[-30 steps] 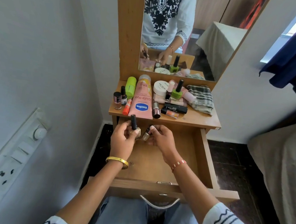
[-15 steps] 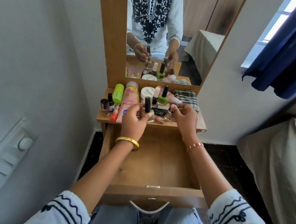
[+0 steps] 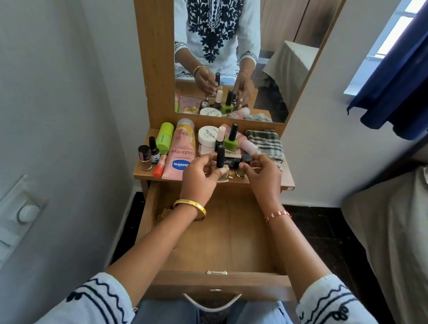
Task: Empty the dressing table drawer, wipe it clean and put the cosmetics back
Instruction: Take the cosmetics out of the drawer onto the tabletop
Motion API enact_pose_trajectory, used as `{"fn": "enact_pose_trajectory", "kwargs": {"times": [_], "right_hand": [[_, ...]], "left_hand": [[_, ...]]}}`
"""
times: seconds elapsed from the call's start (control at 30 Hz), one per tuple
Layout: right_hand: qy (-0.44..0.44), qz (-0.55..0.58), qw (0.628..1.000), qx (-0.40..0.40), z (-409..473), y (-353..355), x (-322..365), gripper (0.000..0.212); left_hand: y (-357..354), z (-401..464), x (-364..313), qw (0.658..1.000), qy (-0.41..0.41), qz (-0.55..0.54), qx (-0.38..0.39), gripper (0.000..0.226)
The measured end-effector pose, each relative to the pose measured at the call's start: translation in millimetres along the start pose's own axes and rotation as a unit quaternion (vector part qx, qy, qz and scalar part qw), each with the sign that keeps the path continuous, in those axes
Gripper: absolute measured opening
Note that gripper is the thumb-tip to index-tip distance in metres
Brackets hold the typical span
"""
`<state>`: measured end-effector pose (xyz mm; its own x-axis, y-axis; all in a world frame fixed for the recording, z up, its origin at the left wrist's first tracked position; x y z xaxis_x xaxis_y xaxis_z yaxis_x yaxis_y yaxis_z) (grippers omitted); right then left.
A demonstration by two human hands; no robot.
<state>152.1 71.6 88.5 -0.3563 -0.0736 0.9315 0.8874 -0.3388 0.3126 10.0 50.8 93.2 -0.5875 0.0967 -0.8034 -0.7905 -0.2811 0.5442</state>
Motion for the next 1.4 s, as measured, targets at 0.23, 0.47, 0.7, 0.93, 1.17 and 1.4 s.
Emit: {"fn": "enact_pose_trajectory", "kwargs": {"times": [0.23,0.47,0.7,0.93,1.17,1.4], "right_hand": [[0.062,-0.006,0.997,-0.039,-5.5,12.2,4.9,0.032],[0.045,0.009,0.999,0.0,-5.8,11.9,7.3,0.03],[0.066,0.089,0.989,0.094,-18.4,16.9,24.2,0.022],[0.038,0.096,0.994,0.04,-11.7,24.7,15.6,0.011],[-0.006,0.03,0.994,-0.103,7.8,37.7,2.3,0.028],[0.006,-0.034,0.997,-0.063,15.9,16.0,-3.7,0.03]], "left_hand": [[-7.4,-3.2,-2.8,0.999,0.015,-0.025,0.021,0.039],[-10.2,-4.4,-5.2,0.999,0.027,-0.024,0.026,0.039],[-10.4,-5.5,-11.2,0.995,0.005,-0.078,0.059,0.042],[-15.2,-8.3,-15.9,0.996,-0.02,-0.068,0.05,0.031],[-17.4,-26.9,17.8,0.996,0.052,-0.039,0.059,0.012],[-15.3,-36.5,40.5,0.993,0.081,0.002,0.083,0.014]]}}
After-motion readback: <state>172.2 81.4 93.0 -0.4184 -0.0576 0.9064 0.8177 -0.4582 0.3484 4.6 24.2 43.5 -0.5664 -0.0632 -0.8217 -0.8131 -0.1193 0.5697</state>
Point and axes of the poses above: each hand's wrist, its own z-axis towards the middle knuckle, its own y-axis out of the back of the hand, x = y × z, the point moved 1 cm from there along z, towards the middle knuckle, and after that the axes turned 14 degrees about z, right-handed, at the moved point
